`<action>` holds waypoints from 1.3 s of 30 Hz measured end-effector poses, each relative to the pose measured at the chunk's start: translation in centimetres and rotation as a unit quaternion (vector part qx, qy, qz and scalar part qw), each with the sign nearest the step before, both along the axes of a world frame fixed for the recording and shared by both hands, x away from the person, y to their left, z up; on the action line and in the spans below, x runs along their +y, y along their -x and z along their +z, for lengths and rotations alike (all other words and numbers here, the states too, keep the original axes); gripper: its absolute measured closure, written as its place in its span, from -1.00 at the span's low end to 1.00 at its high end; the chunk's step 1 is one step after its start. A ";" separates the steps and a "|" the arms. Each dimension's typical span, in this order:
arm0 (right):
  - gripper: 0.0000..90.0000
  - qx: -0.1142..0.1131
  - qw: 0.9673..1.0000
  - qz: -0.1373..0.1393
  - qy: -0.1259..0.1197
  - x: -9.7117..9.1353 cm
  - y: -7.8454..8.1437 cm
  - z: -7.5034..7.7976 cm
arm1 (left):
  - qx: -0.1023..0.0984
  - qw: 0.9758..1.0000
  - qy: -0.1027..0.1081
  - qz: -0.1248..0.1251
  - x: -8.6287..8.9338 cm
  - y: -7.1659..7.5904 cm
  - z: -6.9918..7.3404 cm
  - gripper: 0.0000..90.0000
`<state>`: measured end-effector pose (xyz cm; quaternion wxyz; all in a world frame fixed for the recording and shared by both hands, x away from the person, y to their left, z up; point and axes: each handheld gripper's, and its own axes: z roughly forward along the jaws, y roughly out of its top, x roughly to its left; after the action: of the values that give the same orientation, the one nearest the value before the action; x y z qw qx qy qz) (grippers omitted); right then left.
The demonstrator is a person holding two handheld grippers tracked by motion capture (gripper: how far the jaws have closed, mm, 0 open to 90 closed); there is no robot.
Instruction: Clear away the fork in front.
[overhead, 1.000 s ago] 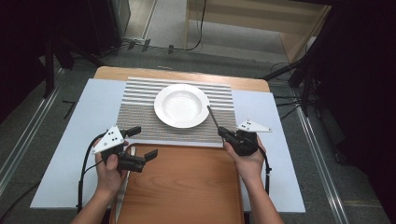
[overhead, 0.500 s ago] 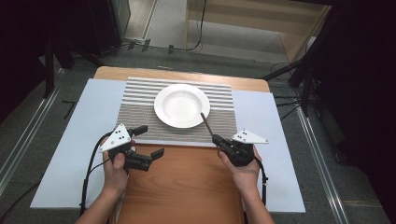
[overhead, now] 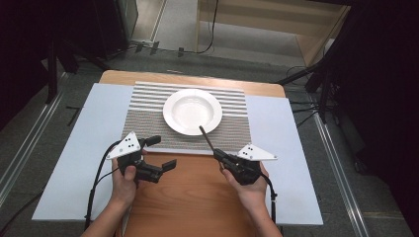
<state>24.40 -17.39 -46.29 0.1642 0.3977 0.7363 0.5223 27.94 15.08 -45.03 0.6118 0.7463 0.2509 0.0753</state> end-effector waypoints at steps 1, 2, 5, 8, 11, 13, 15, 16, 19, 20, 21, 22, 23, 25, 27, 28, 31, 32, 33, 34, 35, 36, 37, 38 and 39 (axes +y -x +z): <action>0.92 -0.002 1.000 0.003 -0.001 0.2 0.0 0.0 | 0.000 1.000 0.000 0.000 0.0 0.0 0.0 -1.00; 0.92 -0.002 1.000 0.007 -0.004 0.4 0.1 -0.1 | 0.002 1.000 -0.001 -0.001 -0.2 0.1 0.0 -1.00; 0.92 -0.005 1.000 0.013 -0.004 0.7 0.2 -0.2 | 0.009 1.000 0.005 -0.007 -0.4 0.2 0.1 -1.00; 0.92 -0.008 1.000 0.021 -0.007 1.1 0.4 -0.3 | 0.015 1.000 0.007 -0.005 -0.7 0.2 0.1 -1.00; 0.92 -0.011 1.000 0.026 -0.010 1.5 0.7 -0.3 | 0.021 1.000 0.013 0.008 -0.8 0.2 0.2 -0.71; 0.92 -0.012 0.999 0.034 -0.012 1.8 0.8 -0.3 | 0.033 0.999 0.018 0.005 -0.8 0.1 0.2 -0.65; 0.92 -0.011 0.999 0.037 -0.013 2.2 0.9 -0.4 | 0.041 0.999 0.022 0.002 -1.0 0.1 0.1 -0.56; 0.92 -0.013 0.999 0.041 -0.012 2.4 0.9 -0.4 | 0.044 0.999 0.023 0.004 -1.1 0.1 0.0 -0.52; 0.92 -0.013 0.999 0.050 -0.015 3.0 1.0 -0.4 | 0.047 0.999 0.020 0.001 -1.5 0.2 0.0 -0.40; 0.92 -0.015 0.998 0.053 -0.016 3.1 1.1 -0.4 | 0.046 0.999 0.019 0.000 -1.6 0.2 0.0 -0.36; 0.92 -0.015 0.998 0.057 -0.017 3.3 1.1 -0.4 | 0.047 0.999 0.018 -0.001 -1.7 0.3 0.0 -0.33; 0.92 -0.016 0.998 0.060 -0.017 3.4 1.2 -0.4 | 0.051 0.999 0.017 -0.003 -1.8 0.3 0.0 -0.31; 0.92 -0.018 0.998 0.063 -0.018 3.6 1.2 -0.4 | 0.052 0.999 0.018 -0.003 -1.9 0.3 -0.1 -0.28; 0.92 -0.024 0.997 0.067 -0.017 3.9 1.4 -0.4 | 0.058 0.998 0.020 -0.001 -2.1 0.3 -0.1 -0.21; 0.92 -0.027 0.997 0.075 -0.019 4.2 1.5 -0.5 | 0.061 0.998 0.020 -0.003 -2.2 0.3 -0.1 -0.18; 0.92 -0.028 0.997 0.075 -0.017 4.4 1.5 -0.5 | 0.062 0.998 0.022 -0.006 -2.2 0.3 -0.2 -0.15; 0.92 -0.028 0.996 0.082 -0.016 4.6 1.6 -0.6 | 0.066 0.997 0.026 -0.013 -2.3 0.3 -0.2 -0.09; 0.92 -0.028 0.996 0.082 -0.017 4.7 1.6 -0.7 | 0.068 0.997 0.027 -0.014 -2.3 0.3 -0.2 -0.05; 0.92 -0.028 0.996 0.084 -0.019 4.8 1.6 -0.7 | 0.069 0.997 0.027 -0.016 -2.3 0.3 -0.2 -0.02; 0.92 -0.029 0.996 0.085 -0.019 4.8 1.6 -0.7 | 0.072 0.997 0.029 -0.018 -2.3 0.3 -0.2 0.01; 0.92 -0.030 0.996 0.085 -0.019 4.9 1.7 -0.7 | 0.076 0.996 0.032 -0.021 -2.3 0.2 -0.2 0.04; 0.92 -0.031 0.996 0.085 -0.021 4.9 1.7 -0.7 | 0.079 0.996 0.034 -0.023 -2.3 0.2 -0.3 0.04; 0.92 -0.032 0.995 0.089 -0.023 4.9 1.7 -0.7 | 0.081 0.996 0.036 -0.024 -2.4 0.2 -0.3 0.06; 0.92 -0.033 0.995 0.090 -0.025 5.0 1.7 -0.7 | 0.085 0.995 0.035 -0.026 -2.4 0.1 -0.3 0.11; 0.92 -0.033 0.995 0.091 -0.029 5.0 1.7 -0.7 | 0.088 0.995 0.035 -0.029 -2.4 0.1 -0.4 0.14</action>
<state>22.65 -12.40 -47.00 0.1288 0.3158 0.7485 0.5688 27.86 12.72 -45.41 0.6151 0.7352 0.2842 -0.0172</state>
